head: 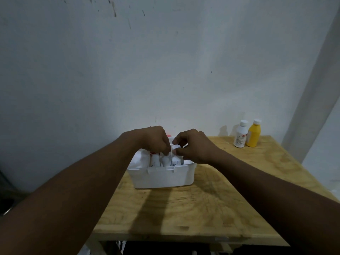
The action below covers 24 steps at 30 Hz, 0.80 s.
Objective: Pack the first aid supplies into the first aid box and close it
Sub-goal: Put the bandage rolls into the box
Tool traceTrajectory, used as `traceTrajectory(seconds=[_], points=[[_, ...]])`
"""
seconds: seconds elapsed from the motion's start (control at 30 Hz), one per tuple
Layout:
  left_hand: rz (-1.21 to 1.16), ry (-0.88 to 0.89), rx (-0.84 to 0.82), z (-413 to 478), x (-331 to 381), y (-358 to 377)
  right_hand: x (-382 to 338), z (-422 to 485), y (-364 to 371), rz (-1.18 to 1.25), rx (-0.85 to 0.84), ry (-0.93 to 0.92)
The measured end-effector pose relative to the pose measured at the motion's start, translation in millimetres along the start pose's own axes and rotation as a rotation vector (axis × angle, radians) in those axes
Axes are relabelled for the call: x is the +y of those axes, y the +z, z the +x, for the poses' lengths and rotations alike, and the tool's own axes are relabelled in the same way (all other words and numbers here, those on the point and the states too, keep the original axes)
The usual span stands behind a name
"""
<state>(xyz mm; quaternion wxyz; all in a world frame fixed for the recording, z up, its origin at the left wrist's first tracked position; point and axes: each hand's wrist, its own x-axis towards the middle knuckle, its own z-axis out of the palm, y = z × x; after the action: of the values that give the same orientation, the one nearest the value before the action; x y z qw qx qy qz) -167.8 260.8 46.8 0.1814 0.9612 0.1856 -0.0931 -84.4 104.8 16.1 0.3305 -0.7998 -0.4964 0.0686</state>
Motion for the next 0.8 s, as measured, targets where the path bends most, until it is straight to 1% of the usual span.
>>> traceTrajectory(seconds=[0.23,0.47,0.63,0.73,0.8], points=[[-0.021,-0.015,0.021,-2,1,0,-1,0,0,-0.001,0.045,-0.006],[-0.016,-0.011,0.097,4,-4,-2,2,1,-9,-0.003,0.095,-0.007],[-0.052,0.020,0.231,15,3,-6,14,1,-34,-0.035,0.227,0.002],[-0.038,0.091,0.305,28,24,-6,32,-1,-60,-0.035,0.321,0.056],[-0.042,0.132,0.327,41,43,-3,51,-3,-76,-0.034,0.384,0.111]])
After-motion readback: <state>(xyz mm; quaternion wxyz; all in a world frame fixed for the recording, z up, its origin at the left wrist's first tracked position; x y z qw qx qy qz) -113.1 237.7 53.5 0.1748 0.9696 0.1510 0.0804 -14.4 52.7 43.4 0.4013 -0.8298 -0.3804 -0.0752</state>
